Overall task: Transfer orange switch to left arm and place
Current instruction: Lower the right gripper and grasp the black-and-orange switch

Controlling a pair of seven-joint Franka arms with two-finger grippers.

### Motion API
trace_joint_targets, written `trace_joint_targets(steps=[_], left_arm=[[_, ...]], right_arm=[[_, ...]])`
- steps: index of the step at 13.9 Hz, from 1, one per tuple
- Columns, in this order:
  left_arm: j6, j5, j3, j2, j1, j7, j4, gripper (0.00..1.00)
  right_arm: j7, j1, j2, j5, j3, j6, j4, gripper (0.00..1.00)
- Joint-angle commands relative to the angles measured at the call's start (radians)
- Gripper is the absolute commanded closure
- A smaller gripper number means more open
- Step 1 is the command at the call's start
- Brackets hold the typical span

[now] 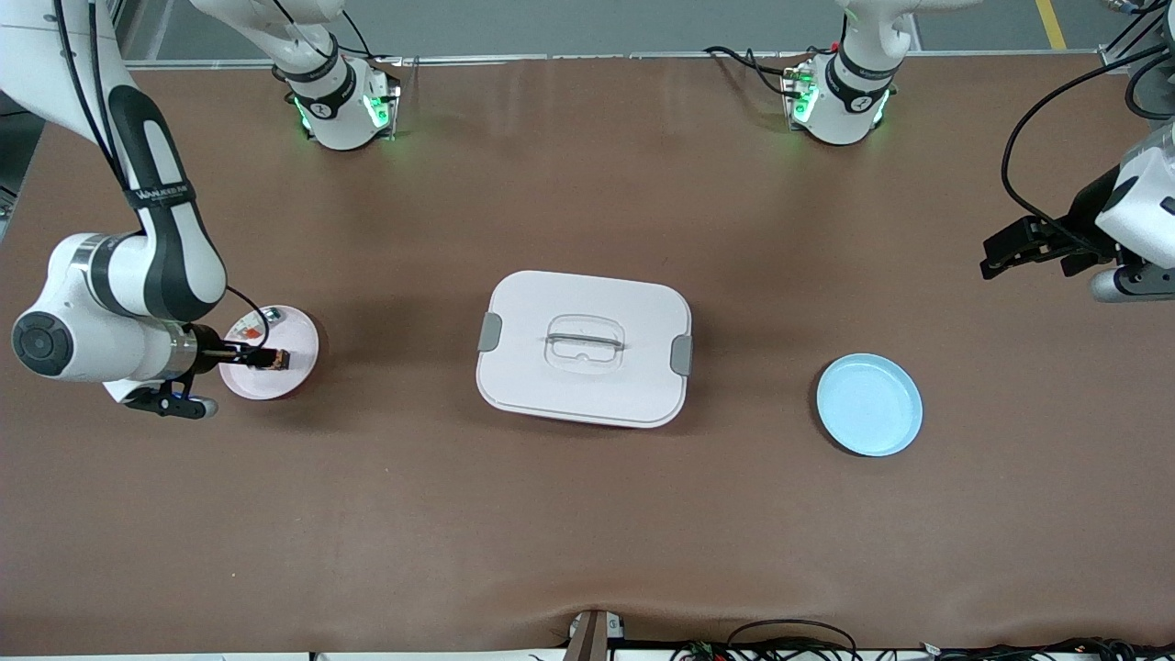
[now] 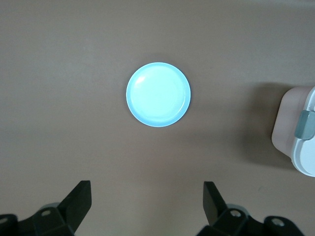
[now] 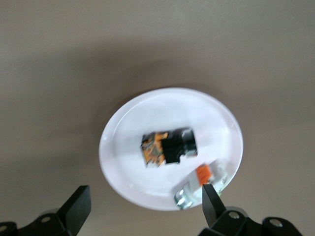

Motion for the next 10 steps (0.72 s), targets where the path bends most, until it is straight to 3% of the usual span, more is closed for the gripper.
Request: trace_joint_targets(steps=[1,10], left_arm=[[-0.020,0.011,-0.001,0.005,0.003,0.020,0.016,0.00],[-0.020,0.011,-0.001,0.003,-0.001,0.013,0.016,0.00]], right_arm=[[0.016,-0.014,0.016,-0.047,0.013,0.028,0.008,0.00],[-0.002,-0.040,0.084,-0.047,0.016,0.072,-0.011,0.00]])
